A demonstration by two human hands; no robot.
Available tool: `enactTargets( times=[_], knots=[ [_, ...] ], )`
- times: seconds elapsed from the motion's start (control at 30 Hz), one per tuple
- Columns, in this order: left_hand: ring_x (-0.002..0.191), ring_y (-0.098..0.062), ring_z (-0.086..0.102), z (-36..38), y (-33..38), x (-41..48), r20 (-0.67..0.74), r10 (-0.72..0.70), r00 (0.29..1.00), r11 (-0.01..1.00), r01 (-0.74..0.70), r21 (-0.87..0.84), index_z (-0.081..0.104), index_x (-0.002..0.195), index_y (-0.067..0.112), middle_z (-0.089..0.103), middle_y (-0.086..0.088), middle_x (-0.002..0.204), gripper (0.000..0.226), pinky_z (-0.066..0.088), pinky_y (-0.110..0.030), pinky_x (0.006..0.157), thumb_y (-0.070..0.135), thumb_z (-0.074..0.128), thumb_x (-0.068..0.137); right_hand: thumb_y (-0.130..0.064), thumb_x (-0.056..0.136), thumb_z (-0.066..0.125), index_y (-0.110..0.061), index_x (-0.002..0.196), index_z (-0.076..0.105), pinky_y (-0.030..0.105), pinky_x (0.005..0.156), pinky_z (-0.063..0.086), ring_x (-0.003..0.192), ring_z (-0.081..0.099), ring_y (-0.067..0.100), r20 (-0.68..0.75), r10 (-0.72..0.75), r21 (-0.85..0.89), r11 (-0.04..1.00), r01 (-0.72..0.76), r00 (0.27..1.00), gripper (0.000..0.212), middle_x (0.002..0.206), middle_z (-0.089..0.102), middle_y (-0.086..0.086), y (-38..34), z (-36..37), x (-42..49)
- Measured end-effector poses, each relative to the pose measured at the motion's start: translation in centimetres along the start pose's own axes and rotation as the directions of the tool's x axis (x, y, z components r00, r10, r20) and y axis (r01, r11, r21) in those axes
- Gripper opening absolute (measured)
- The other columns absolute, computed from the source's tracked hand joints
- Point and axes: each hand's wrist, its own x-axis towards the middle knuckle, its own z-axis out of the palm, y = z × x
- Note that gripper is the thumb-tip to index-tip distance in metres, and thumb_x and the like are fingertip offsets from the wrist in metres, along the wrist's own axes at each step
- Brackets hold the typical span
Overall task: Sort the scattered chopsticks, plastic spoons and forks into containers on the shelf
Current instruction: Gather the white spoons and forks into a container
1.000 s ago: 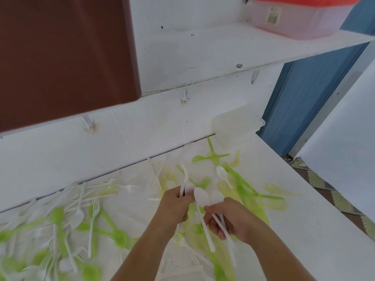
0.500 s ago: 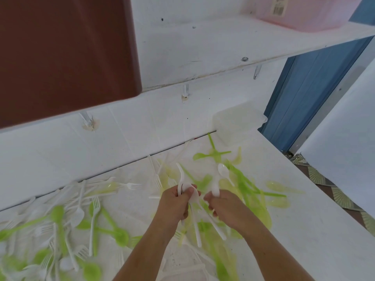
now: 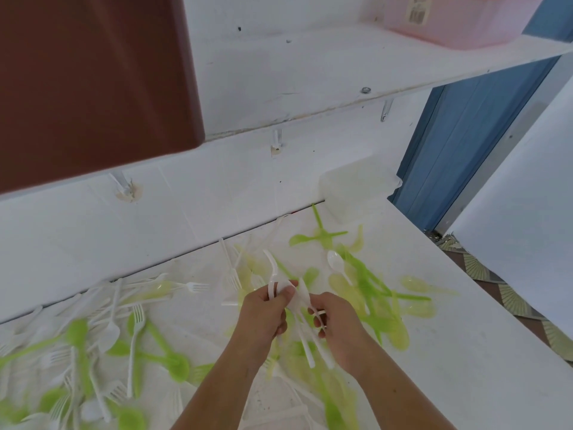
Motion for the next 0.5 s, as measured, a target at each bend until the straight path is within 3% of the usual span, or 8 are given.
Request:
enactTargets(
  times=[0.07, 0.13, 0.2, 0.33, 0.43, 0.5],
  knots=[
    [0.048, -0.016, 0.031, 0.1, -0.1, 0.3, -0.025, -0.004, 1.000, 1.000, 0.004, 0.002, 0.082, 0.103, 0.016, 0.039, 0.001, 0.056, 0.015, 0.029, -0.031, 0.050, 0.016, 0.067, 0.100, -0.021, 0.090, 0.063, -0.013, 0.077, 0.065, 0.032, 0.068, 0.037, 0.069, 0.044, 0.017, -0.037, 0.060, -0.017, 0.998, -0.061, 0.997, 0.016, 0.082, 0.056, 0.003, -0.1, 0.2, 0.1],
    [0.048, -0.016, 0.031, 0.3, -0.1, 0.4, -0.030, -0.014, 0.999, 1.000, 0.014, 0.011, 0.081, 0.097, 0.013, 0.037, -0.001, 0.056, 0.014, 0.028, -0.032, 0.052, 0.017, 0.068, 0.099, -0.010, 0.095, 0.061, -0.016, 0.092, 0.080, 0.031, 0.074, 0.045, 0.078, 0.060, 0.021, -0.010, -0.010, -0.085, 0.996, 0.009, 1.000, 0.020, 0.090, 0.071, -0.002, -0.1, 0.2, 0.2],
    [0.048, -0.016, 0.030, 0.5, -0.1, 0.3, -0.031, -0.033, 0.999, 0.999, 0.033, 0.016, 0.076, 0.088, 0.005, 0.036, -0.001, 0.056, 0.015, 0.026, -0.032, 0.052, 0.016, 0.070, 0.097, -0.005, 0.093, 0.065, -0.021, 0.098, 0.084, 0.036, 0.079, 0.054, 0.094, 0.073, 0.029, -0.001, -0.096, -0.072, 0.993, 0.096, 0.995, 0.026, 0.098, 0.079, 0.003, 0.0, 0.1, -0.3],
    [0.048, -0.013, 0.029, 1.1, 0.1, 0.1, 0.017, -0.076, 0.997, 0.996, 0.076, -0.036, 0.074, 0.085, 0.004, 0.038, 0.000, 0.058, 0.013, 0.027, -0.029, 0.046, 0.012, 0.071, 0.096, -0.012, 0.089, 0.076, -0.020, 0.079, 0.084, 0.050, 0.081, 0.062, 0.077, 0.071, 0.030, -0.132, -0.086, -0.043, 0.996, 0.081, 0.988, 0.015, 0.092, 0.076, 0.022, 0.2, 0.1, 0.4],
    [0.047, -0.011, 0.028, 1.3, 0.3, 0.2, 0.056, -0.139, 0.989, 0.982, 0.145, -0.122, 0.074, 0.093, 0.002, 0.041, -0.001, 0.063, 0.005, 0.027, -0.025, 0.040, 0.003, 0.069, 0.094, -0.025, 0.075, 0.086, -0.020, 0.067, 0.078, 0.057, 0.081, 0.062, 0.071, 0.071, 0.030, -0.174, -0.087, -0.085, 0.994, 0.073, 0.981, 0.013, 0.081, 0.076, 0.018, -0.1, 0.2, 0.9],
    [0.043, -0.008, 0.027, 1.3, 0.3, 0.5, 0.085, -0.207, 0.975, 0.953, 0.221, -0.207, 0.074, 0.100, 0.003, 0.042, 0.001, 0.060, 0.013, 0.026, -0.022, 0.037, -0.003, 0.064, 0.094, -0.025, 0.073, 0.086, -0.017, 0.064, 0.069, 0.058, 0.081, 0.061, 0.078, 0.075, 0.039, -0.148, -0.057, -0.066, 0.997, 0.047, 0.987, 0.021, 0.083, 0.075, 0.022, -0.2, 0.0, 1.1]
  ],
)
